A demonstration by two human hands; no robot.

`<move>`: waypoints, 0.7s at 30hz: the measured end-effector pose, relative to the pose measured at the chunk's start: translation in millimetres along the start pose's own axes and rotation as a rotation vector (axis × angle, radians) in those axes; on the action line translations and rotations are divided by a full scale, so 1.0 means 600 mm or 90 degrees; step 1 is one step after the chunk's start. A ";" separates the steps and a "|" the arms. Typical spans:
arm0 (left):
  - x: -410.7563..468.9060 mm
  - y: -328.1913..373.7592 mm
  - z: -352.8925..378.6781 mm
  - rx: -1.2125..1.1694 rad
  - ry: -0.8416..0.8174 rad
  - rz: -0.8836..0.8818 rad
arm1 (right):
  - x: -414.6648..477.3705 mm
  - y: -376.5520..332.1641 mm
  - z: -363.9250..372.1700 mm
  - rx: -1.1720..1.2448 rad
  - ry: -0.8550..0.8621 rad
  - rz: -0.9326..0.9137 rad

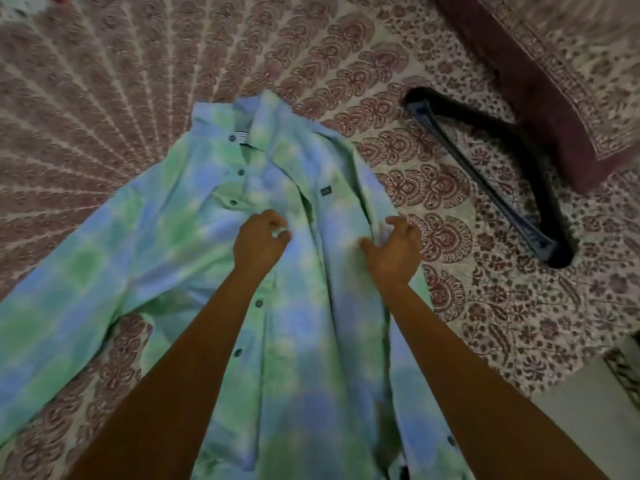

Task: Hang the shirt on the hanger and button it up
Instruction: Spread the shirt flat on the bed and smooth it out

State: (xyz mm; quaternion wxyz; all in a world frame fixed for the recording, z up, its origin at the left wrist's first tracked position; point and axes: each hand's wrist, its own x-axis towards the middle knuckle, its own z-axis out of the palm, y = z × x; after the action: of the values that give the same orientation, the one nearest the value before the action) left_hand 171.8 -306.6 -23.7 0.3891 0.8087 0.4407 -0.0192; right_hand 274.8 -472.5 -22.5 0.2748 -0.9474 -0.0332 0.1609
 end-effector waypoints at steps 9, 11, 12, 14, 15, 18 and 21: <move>0.069 0.083 0.098 0.140 -0.119 0.101 | 0.075 0.061 -0.072 0.145 0.110 0.104; 0.078 0.078 0.106 0.169 -0.095 0.091 | 0.110 0.061 -0.114 0.160 0.182 0.081; 0.080 0.074 0.104 0.165 -0.068 0.081 | 0.129 0.061 -0.131 0.177 0.203 0.066; 0.082 0.065 0.100 0.161 -0.035 0.077 | 0.167 0.073 -0.157 0.197 0.205 0.053; 0.083 0.061 0.098 0.165 -0.032 0.078 | 0.181 0.083 -0.164 0.194 0.186 0.057; 0.085 0.058 0.095 0.190 -0.054 0.049 | 0.177 0.127 -0.164 0.140 0.076 0.090; 0.071 0.069 0.103 0.182 -0.086 0.022 | 0.105 0.164 -0.136 0.057 -0.049 0.152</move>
State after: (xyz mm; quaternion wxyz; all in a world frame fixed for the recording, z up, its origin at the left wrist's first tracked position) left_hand 247.2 -329.4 -57.5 0.2991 0.8601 0.3926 -0.1292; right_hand 358.2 -588.1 -27.9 0.2941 -0.9246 0.0761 0.2300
